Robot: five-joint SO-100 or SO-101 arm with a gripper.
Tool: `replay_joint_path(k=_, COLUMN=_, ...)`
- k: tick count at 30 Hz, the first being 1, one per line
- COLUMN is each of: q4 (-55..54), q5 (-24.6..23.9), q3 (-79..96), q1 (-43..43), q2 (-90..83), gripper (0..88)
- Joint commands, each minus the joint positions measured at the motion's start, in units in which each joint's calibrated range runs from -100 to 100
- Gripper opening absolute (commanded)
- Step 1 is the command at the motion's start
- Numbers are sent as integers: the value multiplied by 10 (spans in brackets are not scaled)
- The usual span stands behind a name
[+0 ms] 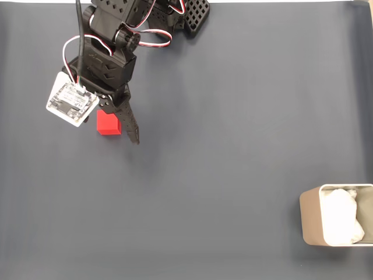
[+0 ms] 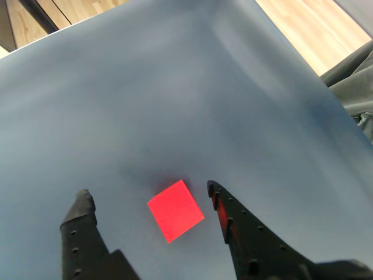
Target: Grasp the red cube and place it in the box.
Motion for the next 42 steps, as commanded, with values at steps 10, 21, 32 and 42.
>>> replay_joint_path(k=10, q4=-16, q5=15, q3=26, q1=-8, q2=-2, gripper=443)
replay_joint_path(k=21, q4=-23, q5=20, q3=58, q1=-10, q2=-14, gripper=443)
replay_joint_path(k=32, q4=-15, q5=0, q3=79, q1=-36, q2=-59, gripper=443)
replay_joint_path(k=42, q4=-13, q5=-7, q3=83, q1=-49, q2=-74, gripper=443)
